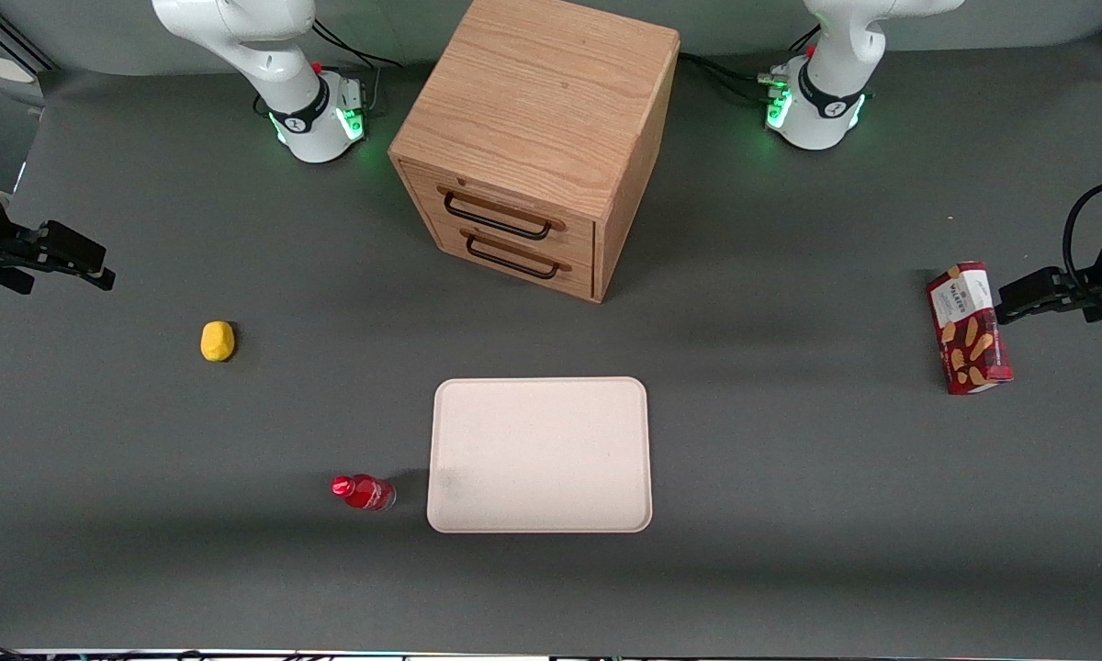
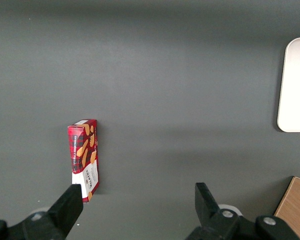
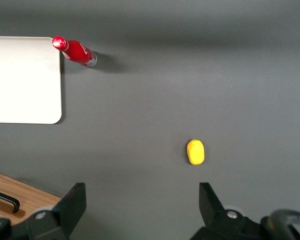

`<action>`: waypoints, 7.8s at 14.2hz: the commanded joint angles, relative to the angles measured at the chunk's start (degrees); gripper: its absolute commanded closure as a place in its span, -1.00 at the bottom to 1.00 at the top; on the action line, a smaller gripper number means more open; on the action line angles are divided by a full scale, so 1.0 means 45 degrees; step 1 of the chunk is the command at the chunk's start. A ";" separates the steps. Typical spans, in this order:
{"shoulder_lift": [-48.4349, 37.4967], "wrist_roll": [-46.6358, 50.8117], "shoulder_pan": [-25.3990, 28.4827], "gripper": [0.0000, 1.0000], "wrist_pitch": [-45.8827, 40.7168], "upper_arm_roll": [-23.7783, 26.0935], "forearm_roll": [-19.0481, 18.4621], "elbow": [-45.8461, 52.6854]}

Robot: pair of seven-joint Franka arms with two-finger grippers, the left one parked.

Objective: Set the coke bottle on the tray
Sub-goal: 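Move the right gripper toward the red Coca-Cola bottle beside the tray, then lower the open right gripper around the bottle and close on it, then lift the held bottle up off the table with the right gripper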

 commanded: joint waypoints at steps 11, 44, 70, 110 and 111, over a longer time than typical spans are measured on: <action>0.0023 0.0251 0.0143 -1.00 -0.0764 -0.0107 0.0224 0.0143; 0.8754 0.2420 0.2155 -0.99 0.1011 0.1534 -0.0851 0.8679; 1.1469 0.3064 0.2545 -0.98 0.4625 0.1690 -0.1925 0.7527; 0.6428 0.4814 0.2389 1.00 -0.1724 0.2624 -0.1085 0.7739; 0.6777 0.5673 0.2409 1.00 -0.1587 0.3092 -0.1085 0.7973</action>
